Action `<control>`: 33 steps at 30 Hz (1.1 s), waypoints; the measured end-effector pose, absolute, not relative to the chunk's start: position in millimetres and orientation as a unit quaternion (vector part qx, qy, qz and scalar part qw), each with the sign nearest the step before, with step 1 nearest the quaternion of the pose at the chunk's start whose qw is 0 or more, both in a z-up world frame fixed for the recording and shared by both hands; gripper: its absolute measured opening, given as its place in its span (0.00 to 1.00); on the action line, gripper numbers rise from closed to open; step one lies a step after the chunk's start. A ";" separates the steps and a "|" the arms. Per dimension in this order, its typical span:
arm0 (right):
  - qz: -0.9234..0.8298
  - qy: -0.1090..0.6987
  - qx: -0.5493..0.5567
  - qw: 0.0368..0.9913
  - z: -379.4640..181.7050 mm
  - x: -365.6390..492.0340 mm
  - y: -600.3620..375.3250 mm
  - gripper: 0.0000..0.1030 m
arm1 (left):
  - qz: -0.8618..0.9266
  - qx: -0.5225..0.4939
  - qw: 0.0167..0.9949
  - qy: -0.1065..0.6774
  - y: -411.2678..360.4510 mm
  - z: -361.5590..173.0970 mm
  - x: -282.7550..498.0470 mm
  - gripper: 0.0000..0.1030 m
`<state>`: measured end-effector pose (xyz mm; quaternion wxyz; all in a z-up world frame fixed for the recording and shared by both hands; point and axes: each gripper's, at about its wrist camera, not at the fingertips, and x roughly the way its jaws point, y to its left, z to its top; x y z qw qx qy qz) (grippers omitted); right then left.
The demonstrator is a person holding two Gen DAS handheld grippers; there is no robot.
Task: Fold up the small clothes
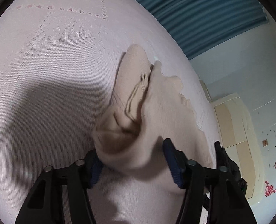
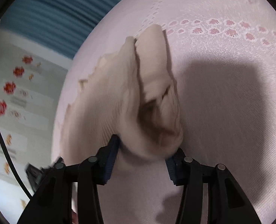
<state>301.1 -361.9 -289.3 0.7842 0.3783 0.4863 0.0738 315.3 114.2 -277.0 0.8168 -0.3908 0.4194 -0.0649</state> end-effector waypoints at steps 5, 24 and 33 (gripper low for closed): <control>0.076 0.491 0.368 0.786 -289.2 310.0 -360.7 0.09 | -0.067 -0.409 0.809 0.417 121.3 -282.7 313.8 0.11; 0.089 0.523 0.260 0.807 -231.6 148.1 -365.0 0.08 | -0.066 -0.307 0.828 0.464 105.8 -248.7 150.7 0.11; 0.041 0.492 0.124 0.861 -197.3 131.6 -355.6 0.25 | -0.011 -0.199 0.871 0.448 113.4 -225.1 145.5 0.46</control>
